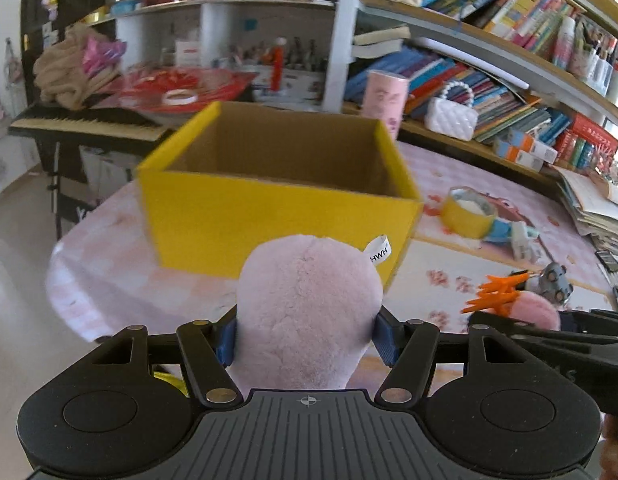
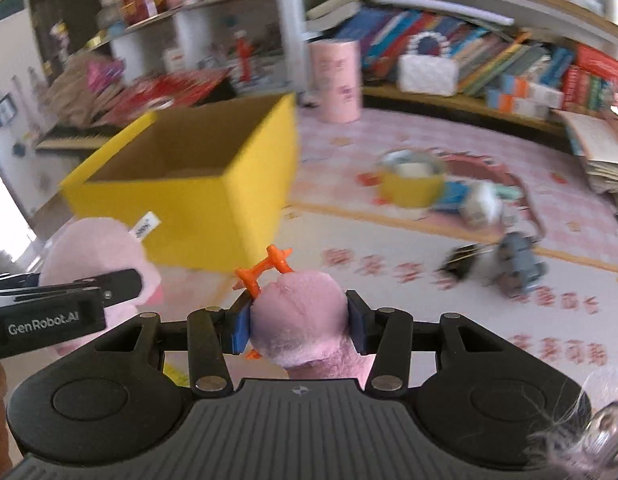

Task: Organize objects
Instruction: 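Carry both plushes over the yellow box and lower them inside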

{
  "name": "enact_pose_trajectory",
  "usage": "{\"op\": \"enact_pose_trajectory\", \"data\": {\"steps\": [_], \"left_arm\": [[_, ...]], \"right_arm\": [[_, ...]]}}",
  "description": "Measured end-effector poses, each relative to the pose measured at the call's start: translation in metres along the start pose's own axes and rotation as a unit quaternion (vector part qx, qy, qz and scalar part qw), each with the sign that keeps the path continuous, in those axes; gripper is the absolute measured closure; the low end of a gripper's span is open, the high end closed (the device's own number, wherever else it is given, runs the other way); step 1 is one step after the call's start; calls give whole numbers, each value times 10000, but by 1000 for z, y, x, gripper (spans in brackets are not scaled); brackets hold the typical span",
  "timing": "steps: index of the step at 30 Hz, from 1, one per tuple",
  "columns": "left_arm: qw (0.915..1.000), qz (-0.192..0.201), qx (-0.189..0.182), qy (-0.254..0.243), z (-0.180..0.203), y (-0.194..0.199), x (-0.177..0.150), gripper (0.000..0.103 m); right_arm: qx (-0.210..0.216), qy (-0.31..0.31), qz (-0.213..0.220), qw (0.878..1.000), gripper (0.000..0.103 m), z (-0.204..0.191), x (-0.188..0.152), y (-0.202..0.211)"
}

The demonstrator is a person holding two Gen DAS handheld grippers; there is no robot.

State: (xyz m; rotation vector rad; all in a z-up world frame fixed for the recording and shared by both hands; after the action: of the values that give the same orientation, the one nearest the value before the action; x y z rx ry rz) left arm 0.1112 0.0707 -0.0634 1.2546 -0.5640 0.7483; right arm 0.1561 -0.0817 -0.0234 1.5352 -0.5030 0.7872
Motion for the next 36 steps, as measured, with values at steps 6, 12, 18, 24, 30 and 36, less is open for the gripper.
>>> {"op": "enact_pose_trajectory", "data": {"steps": [6,12,18,24,30,36], "left_arm": [[10000,-2,65,40,-50,34,-13,40],[9999,10,-52,-85,-74,52,-18,40],[9993,40,-261,-283,-81,63,-18,39],[9985,29,-421,-350,-86,67,-19,39],[9980,71,-512,-360,-87,70,-19,39],[9978,105,-550,-355,-90,73,-20,39]], "right_arm": [[191,211,-115,9995,59,-70,-18,12],[165,166,-99,9997,58,-113,-33,26],[65,50,-49,10000,58,-133,-37,36],[-84,18,-14,10000,58,-140,-39,44],[-193,-30,7,9998,58,-140,-40,49],[-215,-38,13,9998,58,-141,-40,51]]}}
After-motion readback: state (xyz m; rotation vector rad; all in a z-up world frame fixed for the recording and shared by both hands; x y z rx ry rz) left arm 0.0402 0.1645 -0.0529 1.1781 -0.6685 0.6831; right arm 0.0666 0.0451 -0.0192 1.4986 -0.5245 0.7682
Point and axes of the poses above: each gripper's, at about its wrist camera, not at the fingertips, and y roughly against the way its jaws point, z to its right, x to its top, the point moved 8 cm from there along -y, roughly the way its jaws point, and after that the axes turned 11 degrees about -x, right-handed, at the moved point
